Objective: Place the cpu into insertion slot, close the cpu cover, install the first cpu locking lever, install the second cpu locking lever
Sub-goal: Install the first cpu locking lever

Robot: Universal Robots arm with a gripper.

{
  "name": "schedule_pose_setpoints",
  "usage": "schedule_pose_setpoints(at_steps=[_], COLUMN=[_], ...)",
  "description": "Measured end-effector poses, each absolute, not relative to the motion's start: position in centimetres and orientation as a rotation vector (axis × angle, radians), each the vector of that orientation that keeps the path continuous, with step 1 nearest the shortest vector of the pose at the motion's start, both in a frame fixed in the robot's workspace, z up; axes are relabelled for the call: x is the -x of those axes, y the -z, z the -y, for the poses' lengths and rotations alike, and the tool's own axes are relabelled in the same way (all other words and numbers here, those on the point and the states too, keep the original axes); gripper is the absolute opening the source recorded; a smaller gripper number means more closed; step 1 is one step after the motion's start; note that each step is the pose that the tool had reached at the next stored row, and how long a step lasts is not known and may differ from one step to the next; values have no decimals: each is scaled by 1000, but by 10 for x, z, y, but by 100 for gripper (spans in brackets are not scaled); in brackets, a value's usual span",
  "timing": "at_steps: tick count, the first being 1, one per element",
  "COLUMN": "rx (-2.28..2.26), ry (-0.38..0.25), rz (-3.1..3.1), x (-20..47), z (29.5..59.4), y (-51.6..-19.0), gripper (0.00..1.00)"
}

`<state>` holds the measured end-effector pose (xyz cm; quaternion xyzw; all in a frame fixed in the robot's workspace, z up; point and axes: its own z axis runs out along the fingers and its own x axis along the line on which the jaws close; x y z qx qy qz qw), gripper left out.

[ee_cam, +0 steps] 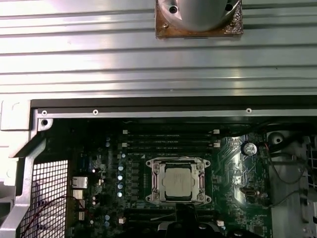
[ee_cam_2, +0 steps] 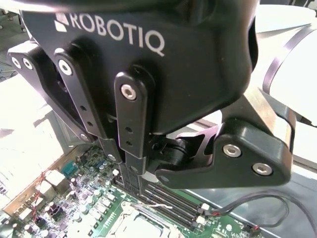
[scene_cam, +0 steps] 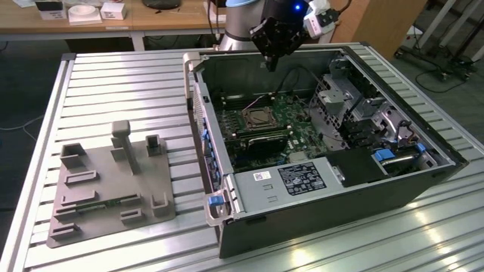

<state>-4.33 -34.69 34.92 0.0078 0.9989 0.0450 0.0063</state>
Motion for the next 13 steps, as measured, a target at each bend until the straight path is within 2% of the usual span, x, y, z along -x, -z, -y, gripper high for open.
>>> schedule_pose_setpoints(at_steps=[13], rx=[52], ry=[-140], rz=[-3126], x=[60], z=[346], y=[-326], gripper=[10])
